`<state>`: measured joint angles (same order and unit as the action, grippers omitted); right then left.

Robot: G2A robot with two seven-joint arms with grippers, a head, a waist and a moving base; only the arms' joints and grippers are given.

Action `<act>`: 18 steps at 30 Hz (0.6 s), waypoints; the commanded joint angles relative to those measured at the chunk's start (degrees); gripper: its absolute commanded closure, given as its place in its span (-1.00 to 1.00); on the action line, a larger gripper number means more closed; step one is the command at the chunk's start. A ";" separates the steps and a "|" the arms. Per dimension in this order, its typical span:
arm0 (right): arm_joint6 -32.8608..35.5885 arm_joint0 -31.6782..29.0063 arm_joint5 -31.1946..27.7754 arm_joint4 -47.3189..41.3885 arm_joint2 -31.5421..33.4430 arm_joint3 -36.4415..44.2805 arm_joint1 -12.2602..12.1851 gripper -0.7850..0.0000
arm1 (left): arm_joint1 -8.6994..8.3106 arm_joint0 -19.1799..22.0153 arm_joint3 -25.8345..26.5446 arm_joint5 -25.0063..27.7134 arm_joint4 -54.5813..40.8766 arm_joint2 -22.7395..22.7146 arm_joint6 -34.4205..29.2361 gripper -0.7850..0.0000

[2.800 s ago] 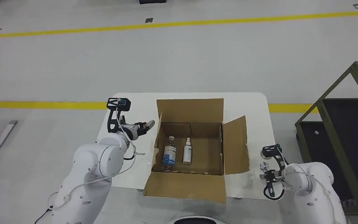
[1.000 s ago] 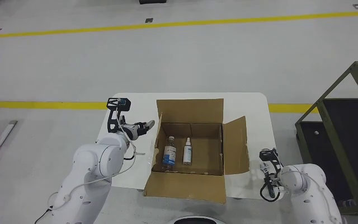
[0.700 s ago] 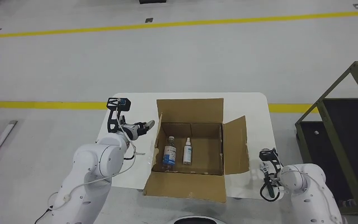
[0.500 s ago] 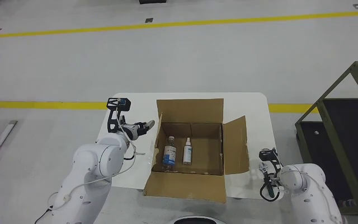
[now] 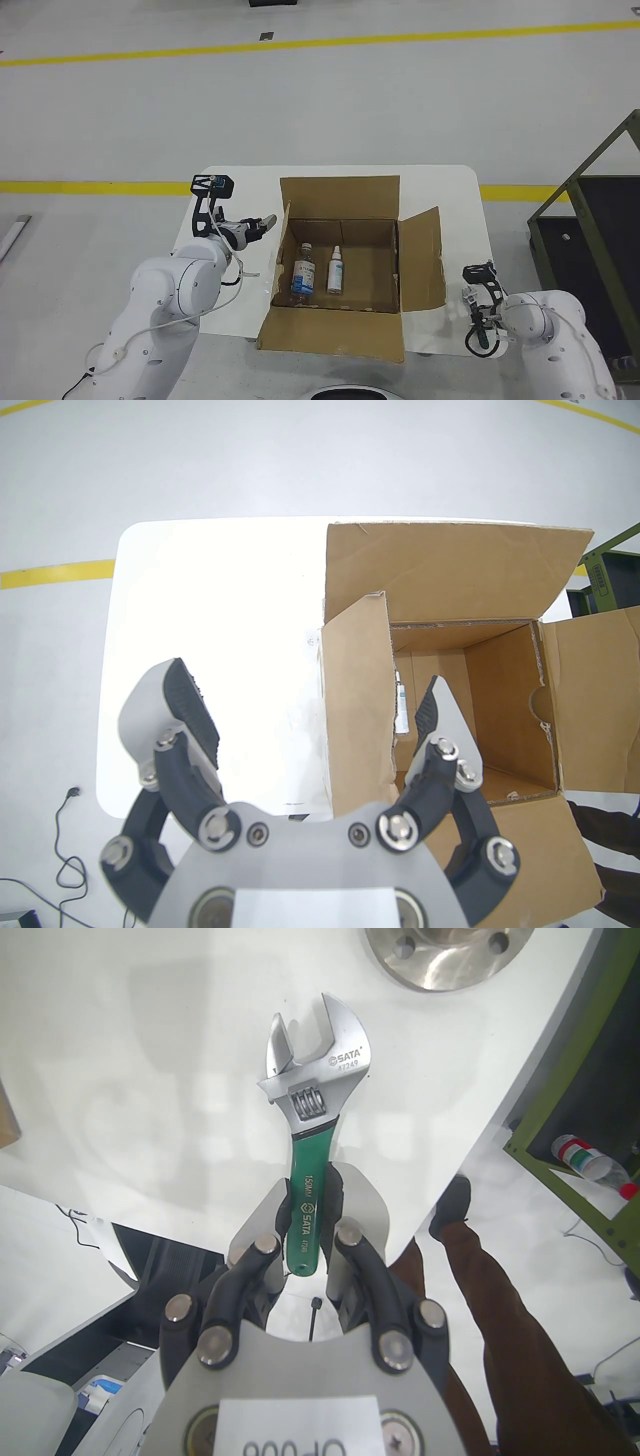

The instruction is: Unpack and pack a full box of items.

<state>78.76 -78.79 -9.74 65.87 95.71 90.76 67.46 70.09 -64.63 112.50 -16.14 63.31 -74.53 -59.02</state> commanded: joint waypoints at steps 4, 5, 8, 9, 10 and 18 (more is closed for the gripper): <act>0.10 -0.94 -0.04 -3.74 2.66 5.20 -0.40 1.00 | 0.00 0.00 0.00 0.00 0.00 0.00 0.00 -1.00; -0.05 -1.30 -0.08 -4.79 3.45 6.47 -0.49 1.00 | 0.00 0.00 0.00 0.00 0.00 0.00 0.00 -1.00; -0.74 -2.11 0.09 -9.21 5.92 10.18 -0.70 1.00 | 0.00 0.00 0.00 0.00 0.00 0.00 0.00 -1.00; -1.01 -2.28 0.10 -11.10 6.69 11.26 -0.75 1.00 | 0.00 0.00 0.00 0.00 0.00 0.00 0.00 -1.00; -1.16 -2.41 0.14 -12.45 7.42 12.35 -0.83 1.00 | 0.00 0.00 0.00 0.00 0.00 0.00 0.00 -1.00; -3.83 -4.17 0.06 -24.10 13.56 20.30 -1.39 1.00 | 0.00 0.00 0.00 0.00 0.00 0.00 0.00 -1.00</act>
<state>75.31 -82.72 -9.49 43.27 108.57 110.35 66.12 70.09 -64.63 112.50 -16.14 63.31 -74.53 -59.02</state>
